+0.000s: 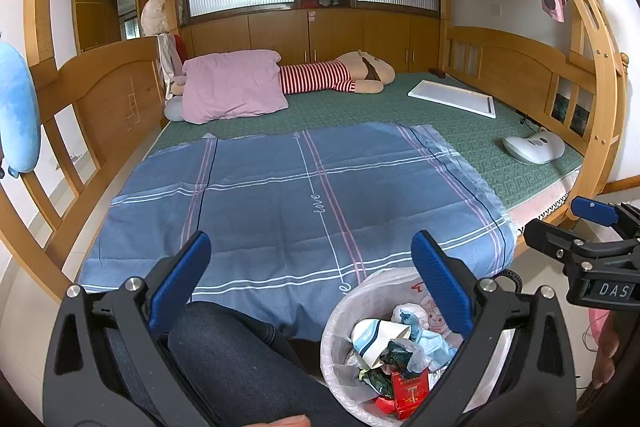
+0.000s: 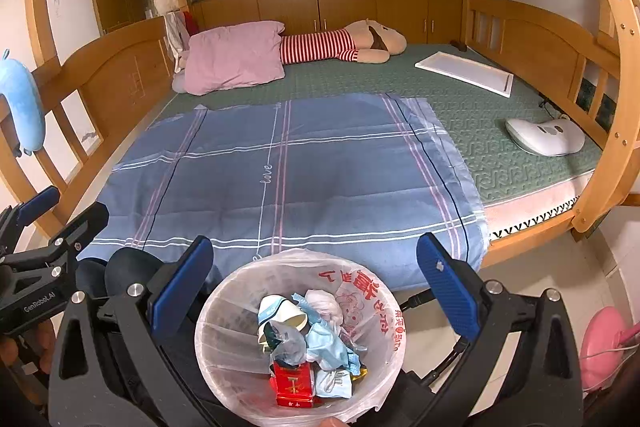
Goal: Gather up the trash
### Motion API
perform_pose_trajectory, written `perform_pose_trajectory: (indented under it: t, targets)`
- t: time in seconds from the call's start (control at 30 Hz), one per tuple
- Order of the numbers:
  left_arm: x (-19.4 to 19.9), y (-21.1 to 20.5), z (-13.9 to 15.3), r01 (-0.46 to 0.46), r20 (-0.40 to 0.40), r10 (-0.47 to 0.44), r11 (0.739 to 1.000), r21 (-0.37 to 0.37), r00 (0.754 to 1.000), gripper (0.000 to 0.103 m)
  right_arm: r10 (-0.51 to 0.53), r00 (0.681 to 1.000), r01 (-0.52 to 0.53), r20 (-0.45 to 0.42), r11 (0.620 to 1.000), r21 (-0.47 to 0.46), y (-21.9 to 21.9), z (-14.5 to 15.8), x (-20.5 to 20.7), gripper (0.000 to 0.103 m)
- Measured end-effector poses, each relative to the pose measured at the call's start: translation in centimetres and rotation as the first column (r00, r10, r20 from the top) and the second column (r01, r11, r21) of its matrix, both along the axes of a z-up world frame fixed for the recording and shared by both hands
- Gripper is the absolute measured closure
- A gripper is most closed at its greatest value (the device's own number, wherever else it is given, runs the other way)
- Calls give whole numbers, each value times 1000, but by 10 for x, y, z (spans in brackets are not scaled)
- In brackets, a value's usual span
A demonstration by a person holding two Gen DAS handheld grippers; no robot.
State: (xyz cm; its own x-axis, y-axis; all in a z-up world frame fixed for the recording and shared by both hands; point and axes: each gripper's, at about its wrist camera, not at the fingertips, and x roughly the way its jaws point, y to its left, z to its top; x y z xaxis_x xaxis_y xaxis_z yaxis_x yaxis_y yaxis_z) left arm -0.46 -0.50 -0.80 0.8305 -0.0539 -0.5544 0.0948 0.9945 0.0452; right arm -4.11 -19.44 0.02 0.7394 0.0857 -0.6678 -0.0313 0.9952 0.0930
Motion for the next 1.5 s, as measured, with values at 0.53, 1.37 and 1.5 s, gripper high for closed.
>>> perform_pose_trajectory:
  t: [0.53,1.37,1.5]
  targets:
    - [1,1,-3,-1,-8,1,1000,0,1000,3,-1,1000,1,-10,1000,-1,1,-5,1,4]
    - [2,-2,-8,-5,-27,5,1000,-4,1000,3,-6,1000,6,-22,1000,1,-1,-12,2,4]
    - [2,-3,-10,-8,-29,8,1000,-7,1000,3,-6,1000,6,-22,1000,0,-1,-12,2,4]
